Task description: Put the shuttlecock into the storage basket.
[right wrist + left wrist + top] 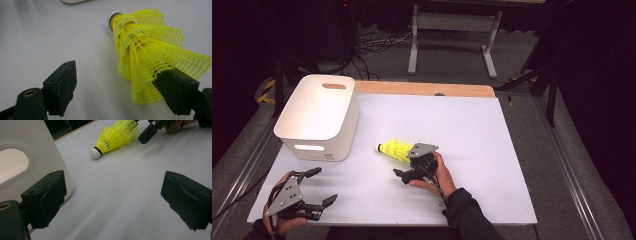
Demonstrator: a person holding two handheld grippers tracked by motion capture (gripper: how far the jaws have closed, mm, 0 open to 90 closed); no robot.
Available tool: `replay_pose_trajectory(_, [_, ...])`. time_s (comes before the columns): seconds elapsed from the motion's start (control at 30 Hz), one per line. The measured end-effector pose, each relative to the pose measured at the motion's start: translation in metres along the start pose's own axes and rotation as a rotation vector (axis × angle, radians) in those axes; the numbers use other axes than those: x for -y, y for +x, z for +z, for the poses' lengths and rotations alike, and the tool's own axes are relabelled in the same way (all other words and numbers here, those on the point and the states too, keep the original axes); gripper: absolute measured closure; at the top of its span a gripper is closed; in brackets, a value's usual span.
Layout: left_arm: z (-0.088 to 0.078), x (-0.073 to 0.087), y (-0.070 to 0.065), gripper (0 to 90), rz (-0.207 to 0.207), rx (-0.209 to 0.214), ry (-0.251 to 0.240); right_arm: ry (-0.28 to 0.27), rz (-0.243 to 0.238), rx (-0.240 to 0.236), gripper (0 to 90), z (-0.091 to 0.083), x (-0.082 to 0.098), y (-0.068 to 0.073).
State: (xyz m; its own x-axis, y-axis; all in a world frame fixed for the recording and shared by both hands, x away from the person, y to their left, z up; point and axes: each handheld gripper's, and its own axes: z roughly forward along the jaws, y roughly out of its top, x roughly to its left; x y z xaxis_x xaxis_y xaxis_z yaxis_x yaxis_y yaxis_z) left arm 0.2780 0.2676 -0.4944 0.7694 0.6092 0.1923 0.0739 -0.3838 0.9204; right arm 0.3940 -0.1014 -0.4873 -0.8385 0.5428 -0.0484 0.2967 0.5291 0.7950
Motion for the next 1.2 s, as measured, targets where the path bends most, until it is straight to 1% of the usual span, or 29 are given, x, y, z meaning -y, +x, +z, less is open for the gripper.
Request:
replay_pose_trajectory(0.13, [0.002,-0.001,-0.001,7.3,0.008,0.009,0.002,0.007,0.027,-0.006,24.1,0.007,-0.003,-0.002])
replay_pose_trajectory(0.23, [0.003,-0.002,-0.003,7.8,0.013,0.006,0.001,0.012,0.044,0.000,25.7,0.013,-0.007,-0.002])
replay_pose_trajectory(0.27, [0.003,-0.002,-0.003,7.8,0.014,0.007,0.001,0.010,0.048,0.008,25.9,0.014,-0.008,-0.001])
replay_pose_trajectory(0.33, [0.003,-0.002,-0.004,7.9,0.017,0.009,0.005,0.012,0.050,0.038,27.7,0.018,-0.011,-0.001])
replay_pose_trajectory(0.4, [0.004,-0.003,-0.004,7.9,0.022,0.010,0.010,0.014,0.058,0.040,28.5,0.021,-0.014,0.000])
replay_pose_trajectory(0.43, [0.004,-0.003,-0.004,7.9,0.023,0.008,0.013,0.015,0.058,0.054,29.1,0.024,-0.015,0.001])
replay_pose_trajectory(0.47, [0.004,-0.003,-0.004,7.9,0.019,0.010,0.014,0.015,0.060,0.057,29.5,0.026,-0.016,0.001])
replay_pose_trajectory(0.5, [0.004,-0.003,-0.004,7.9,0.017,0.011,0.014,0.017,0.058,0.070,32.0,0.028,-0.017,0.001])
replay_pose_trajectory(0.6, [0.004,-0.002,-0.004,7.9,0.015,0.015,0.018,0.025,0.080,0.093,41.0,0.033,-0.021,-0.001])
replay_pose_trajectory(0.63, [0.005,-0.002,-0.005,7.9,0.016,0.015,0.019,0.023,0.082,0.114,47.4,0.034,-0.022,-0.002])
replay_pose_trajectory(0.73, [0.006,-0.003,-0.005,7.9,0.018,0.018,0.026,0.023,0.095,0.155,60.0,0.040,-0.027,-0.004])
replay_pose_trajectory(0.77, [0.007,-0.002,-0.006,7.9,0.018,0.017,0.027,0.028,0.088,0.168,62.5,0.042,-0.029,-0.005])
replay_pose_trajectory(0.8, [0.007,-0.002,-0.006,7.9,0.018,0.017,0.027,0.028,0.088,0.168,62.5,0.042,-0.029,-0.005])
replay_pose_trajectory(0.83, [0.007,-0.002,-0.005,7.9,0.016,0.019,0.031,0.021,0.049,0.210,72.8,0.046,-0.033,-0.005])
replay_pose_trajectory(0.87, [0.007,-0.002,-0.005,7.9,0.014,0.018,0.035,0.024,0.028,0.225,75.2,0.048,-0.035,-0.005])
replay_pose_trajectory(0.9, [0.007,-0.002,-0.005,7.9,0.012,0.019,0.033,0.026,0.019,0.232,77.8,0.049,-0.036,-0.005])
replay_pose_trajectory(1.0, [0.008,-0.002,-0.005,7.9,0.015,0.024,0.038,0.024,0.000,0.227,81.1,0.053,-0.040,-0.005])
replay_pose_trajectory(1.03, [0.008,-0.001,-0.005,7.9,0.014,0.024,0.041,0.017,0.000,0.223,84.3,0.054,-0.040,-0.005])
replay_pose_trajectory(1.07, [0.008,-0.001,-0.005,7.9,0.011,0.023,0.040,0.012,0.005,0.217,85.1,0.054,-0.040,-0.006])
replay_pose_trajectory(1.2, [0.008,-0.002,-0.005,7.9,0.010,0.021,0.042,0.011,0.011,0.208,85.7,0.054,-0.039,-0.007])
